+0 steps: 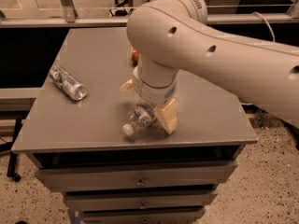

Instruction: Place water bottle upright

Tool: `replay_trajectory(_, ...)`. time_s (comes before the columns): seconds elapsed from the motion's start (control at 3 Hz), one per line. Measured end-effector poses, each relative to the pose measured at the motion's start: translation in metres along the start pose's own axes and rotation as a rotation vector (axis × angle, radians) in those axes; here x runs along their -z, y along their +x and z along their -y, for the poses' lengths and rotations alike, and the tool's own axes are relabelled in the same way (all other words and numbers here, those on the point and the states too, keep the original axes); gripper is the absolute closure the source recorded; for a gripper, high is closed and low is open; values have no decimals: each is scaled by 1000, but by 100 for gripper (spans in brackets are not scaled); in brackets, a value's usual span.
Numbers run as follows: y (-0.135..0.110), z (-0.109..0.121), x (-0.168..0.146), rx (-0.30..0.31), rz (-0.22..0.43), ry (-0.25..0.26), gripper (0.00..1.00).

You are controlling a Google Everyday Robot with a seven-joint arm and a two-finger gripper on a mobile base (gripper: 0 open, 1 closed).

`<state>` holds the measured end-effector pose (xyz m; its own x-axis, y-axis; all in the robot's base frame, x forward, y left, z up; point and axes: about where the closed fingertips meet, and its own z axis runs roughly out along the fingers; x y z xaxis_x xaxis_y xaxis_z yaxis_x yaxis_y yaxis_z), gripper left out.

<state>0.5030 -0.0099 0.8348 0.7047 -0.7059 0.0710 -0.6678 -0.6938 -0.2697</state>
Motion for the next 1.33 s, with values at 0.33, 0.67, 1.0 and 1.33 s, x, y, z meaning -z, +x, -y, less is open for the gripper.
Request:
replay_trajectory(0.33, 9, 1, 3, 22, -22, -7, 36)
replay_trajectory(0.67, 15, 4, 8, 26, -36, -6, 59)
replay_trajectory(1.0, 25, 7, 17, -58, -5, -10, 83)
replay_trajectory(1.33, 47, 7, 34, -265, 100, -25, 100)
